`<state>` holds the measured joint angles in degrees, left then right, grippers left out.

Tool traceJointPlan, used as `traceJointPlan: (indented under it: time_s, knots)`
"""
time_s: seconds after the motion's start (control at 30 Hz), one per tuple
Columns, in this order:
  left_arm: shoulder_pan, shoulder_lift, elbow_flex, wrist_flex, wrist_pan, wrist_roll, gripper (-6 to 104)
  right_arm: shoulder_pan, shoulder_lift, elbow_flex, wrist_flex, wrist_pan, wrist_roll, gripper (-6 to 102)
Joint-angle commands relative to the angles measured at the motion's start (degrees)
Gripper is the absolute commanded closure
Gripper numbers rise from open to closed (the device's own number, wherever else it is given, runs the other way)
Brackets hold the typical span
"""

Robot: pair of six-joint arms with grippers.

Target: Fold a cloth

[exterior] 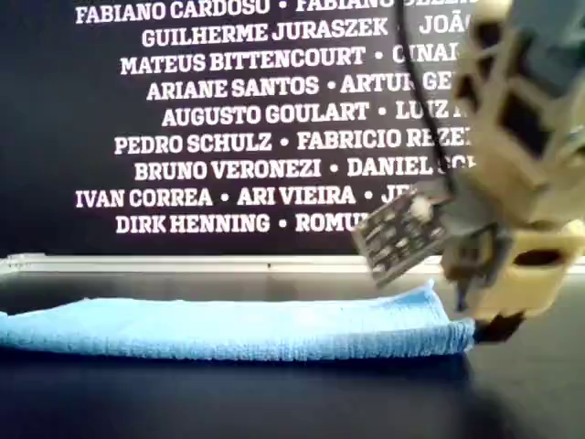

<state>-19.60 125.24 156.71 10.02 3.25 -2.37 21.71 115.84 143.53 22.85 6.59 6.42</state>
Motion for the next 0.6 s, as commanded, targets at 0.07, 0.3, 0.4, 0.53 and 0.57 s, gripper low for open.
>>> traceJointPlan:
  time_s: [0.07,0.3,0.4,0.53,0.57]
  knots:
    - [1.23,15.82,4.04,-0.26,-0.53,0.26,29,-1.85,18.98,3.43,0.18,0.26,-0.44,46]
    - [3.87,35.86,9.93,-0.26,-0.53,0.26,29,-10.11,35.95,11.25,0.18,0.26,-0.44,45]
    - [9.84,43.33,12.04,-0.26,-0.53,0.26,30,-17.49,43.33,12.74,0.18,0.26,-0.44,45]
    - [18.37,50.27,14.24,-0.26,-0.44,0.18,30,-25.31,52.65,16.52,0.18,0.0,-0.44,45]
    - [19.42,50.71,14.85,-0.26,-0.44,0.18,30,-26.02,54.49,17.67,0.18,0.09,-0.35,45]
